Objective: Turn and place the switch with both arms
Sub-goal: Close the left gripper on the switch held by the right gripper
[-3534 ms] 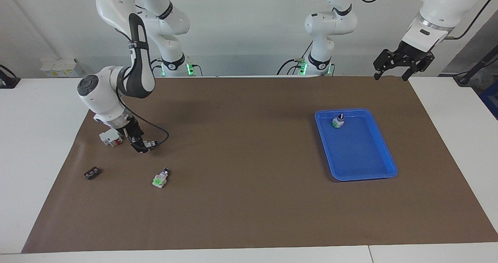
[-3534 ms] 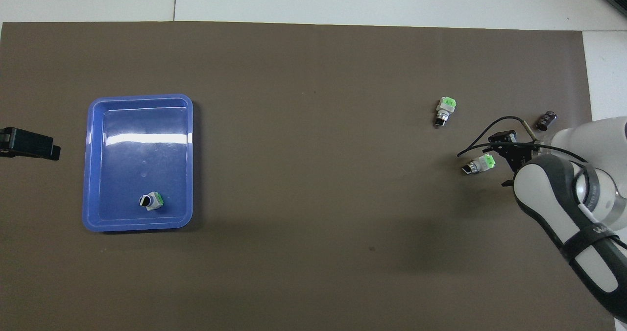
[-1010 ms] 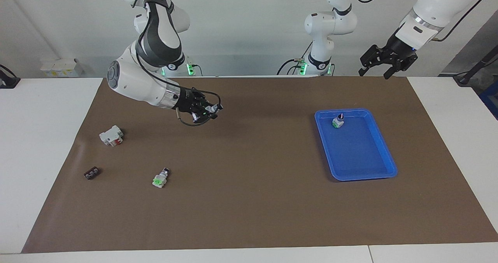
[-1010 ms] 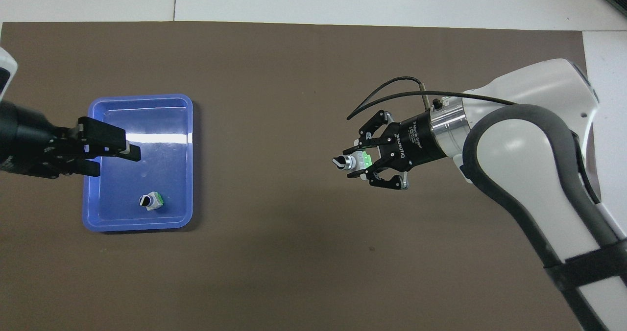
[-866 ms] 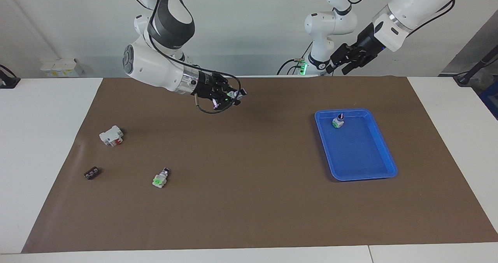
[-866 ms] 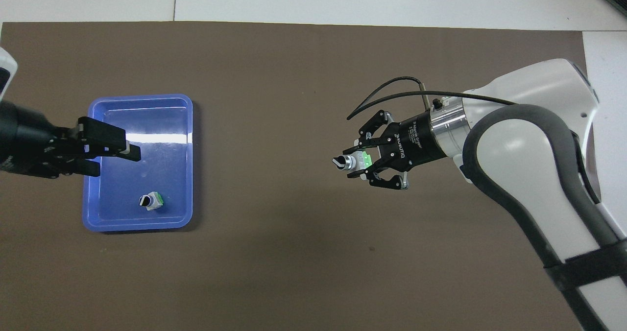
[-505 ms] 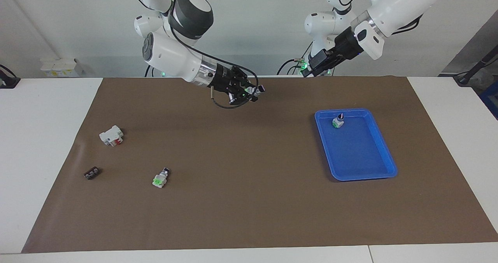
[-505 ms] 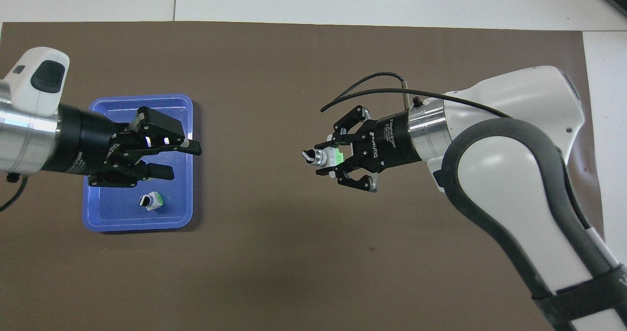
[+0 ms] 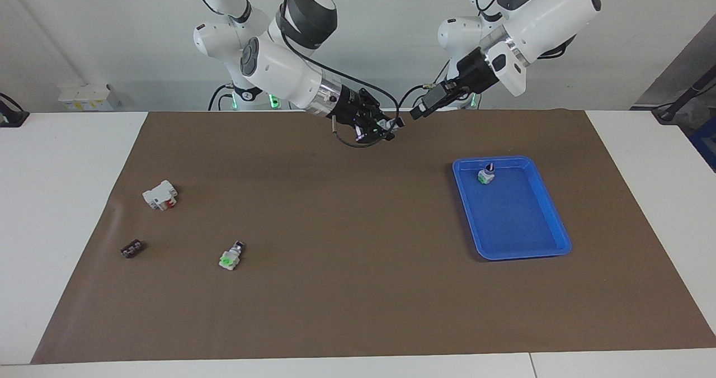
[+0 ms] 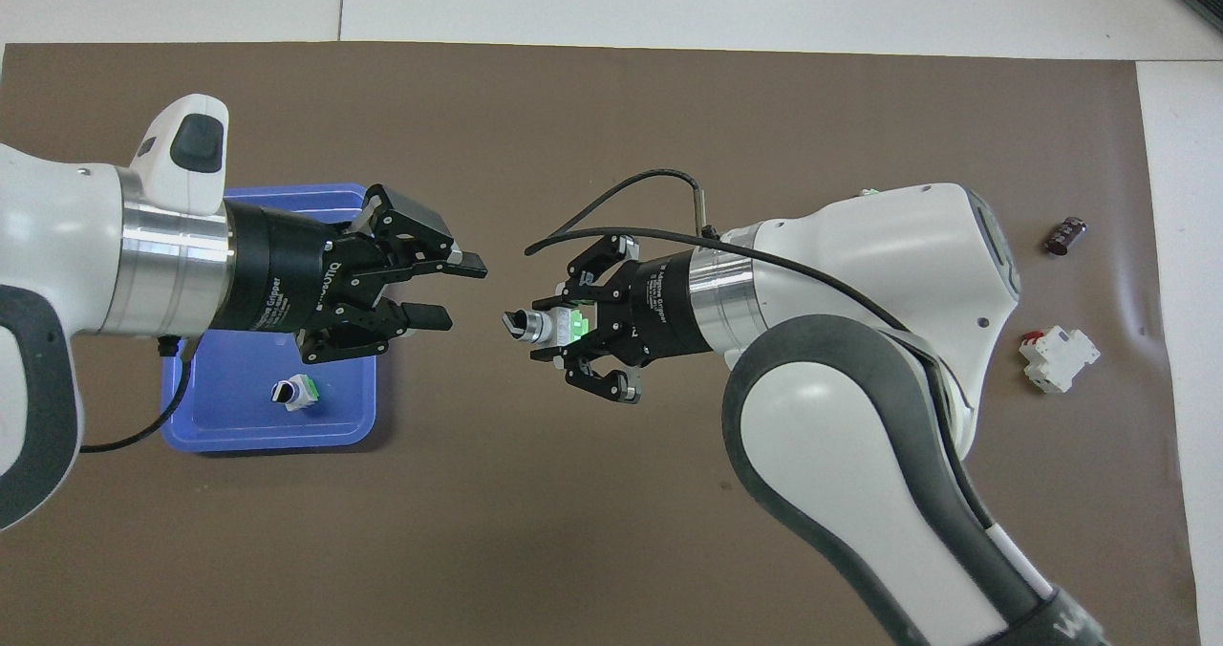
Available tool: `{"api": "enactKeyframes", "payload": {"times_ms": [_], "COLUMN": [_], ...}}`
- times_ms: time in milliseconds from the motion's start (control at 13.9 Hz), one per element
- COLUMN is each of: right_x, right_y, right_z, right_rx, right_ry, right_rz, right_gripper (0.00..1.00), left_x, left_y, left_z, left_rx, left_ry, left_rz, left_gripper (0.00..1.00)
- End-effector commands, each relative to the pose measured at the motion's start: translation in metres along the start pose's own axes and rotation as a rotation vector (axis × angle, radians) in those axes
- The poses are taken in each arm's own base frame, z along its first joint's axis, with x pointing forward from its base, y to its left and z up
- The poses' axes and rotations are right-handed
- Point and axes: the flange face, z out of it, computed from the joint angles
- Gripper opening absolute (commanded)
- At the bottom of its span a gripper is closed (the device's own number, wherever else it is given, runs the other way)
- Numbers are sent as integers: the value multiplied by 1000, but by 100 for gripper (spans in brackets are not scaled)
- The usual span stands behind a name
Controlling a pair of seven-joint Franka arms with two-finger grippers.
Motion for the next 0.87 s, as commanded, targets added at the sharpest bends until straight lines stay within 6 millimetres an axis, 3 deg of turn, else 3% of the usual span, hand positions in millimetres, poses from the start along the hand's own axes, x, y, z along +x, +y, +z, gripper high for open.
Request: {"api": "enactKeyframes", "payload": {"times_ms": [0, 793], "right_x": [1, 1], "right_y": [2, 2], "right_z": [0, 0], "right_rx": [10, 4], "right_ry": [-20, -20], "right_rz": [15, 15], "right_gripper": [0, 0], "left_x": [1, -8], "left_y": [-6, -14], "left_z": [11, 29], "left_rx": [-12, 10], "left_ry": [2, -27], "left_rz": [-29, -40], "left_gripper": [57, 51]}}
